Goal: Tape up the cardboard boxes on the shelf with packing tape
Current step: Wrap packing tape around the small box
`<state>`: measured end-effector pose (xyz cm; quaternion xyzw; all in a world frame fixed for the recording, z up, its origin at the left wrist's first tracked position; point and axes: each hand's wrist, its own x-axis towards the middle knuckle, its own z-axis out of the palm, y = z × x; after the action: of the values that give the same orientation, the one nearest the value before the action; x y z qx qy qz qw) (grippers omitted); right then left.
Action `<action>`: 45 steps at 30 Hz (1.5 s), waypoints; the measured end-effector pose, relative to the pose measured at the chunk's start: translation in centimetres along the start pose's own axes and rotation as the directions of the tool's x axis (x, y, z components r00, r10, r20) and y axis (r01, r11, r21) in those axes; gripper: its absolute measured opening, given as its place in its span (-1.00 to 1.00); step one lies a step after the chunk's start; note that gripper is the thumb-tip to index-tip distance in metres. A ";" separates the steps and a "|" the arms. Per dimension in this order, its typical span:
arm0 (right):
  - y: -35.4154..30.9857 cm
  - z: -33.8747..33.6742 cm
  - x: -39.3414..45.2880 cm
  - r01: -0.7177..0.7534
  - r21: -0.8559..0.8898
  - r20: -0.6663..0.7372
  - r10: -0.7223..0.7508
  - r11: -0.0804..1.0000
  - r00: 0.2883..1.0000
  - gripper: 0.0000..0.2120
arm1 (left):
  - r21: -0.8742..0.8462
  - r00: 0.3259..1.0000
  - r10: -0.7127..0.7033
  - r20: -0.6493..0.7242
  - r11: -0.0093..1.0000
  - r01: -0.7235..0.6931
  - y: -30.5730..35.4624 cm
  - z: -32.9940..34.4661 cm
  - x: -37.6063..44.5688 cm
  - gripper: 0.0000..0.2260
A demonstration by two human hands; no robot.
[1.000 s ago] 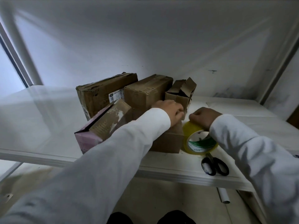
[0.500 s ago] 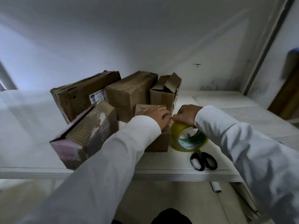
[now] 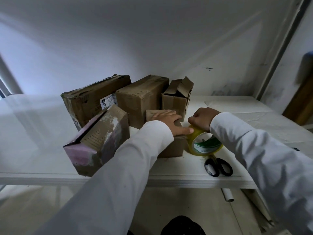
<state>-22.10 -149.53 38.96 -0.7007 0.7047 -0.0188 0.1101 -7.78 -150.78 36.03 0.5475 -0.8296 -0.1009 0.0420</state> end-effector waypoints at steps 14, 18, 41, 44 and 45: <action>0.6 0.5 0.1 -0.079 0.057 -0.042 0.081 0.995 0.996 -0.61 | -0.077 0.997 -0.072 0.003 0.994 0.072 0.4 0.1 0.2 -0.32; 1.2 -0.1 -0.8 -0.100 0.113 0.007 0.100 0.989 0.995 -0.57 | -0.149 0.996 -0.084 -0.012 0.986 0.081 0.2 0.1 0.3 -0.33; 4.5 2.4 -3.8 -0.160 -0.330 0.527 0.322 0.930 0.787 -0.80 | -0.173 0.988 -0.155 -0.025 0.974 0.148 -0.1 0.4 0.3 -0.30; 5.6 1.5 -4.1 -0.202 -0.341 0.360 0.327 0.918 0.874 -0.71 | -0.160 0.987 -0.160 -0.022 0.975 0.154 -0.1 0.3 0.3 -0.32; 6.1 1.4 -4.0 -0.259 -0.351 0.328 0.377 0.900 0.866 -0.62 | -0.158 0.987 -0.159 -0.021 0.975 0.154 0.0 0.2 0.3 -0.32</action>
<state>-27.86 -145.30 36.99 -0.5716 0.7703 0.2441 0.1428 -7.89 -151.00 35.81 0.6079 -0.7726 -0.1593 0.0903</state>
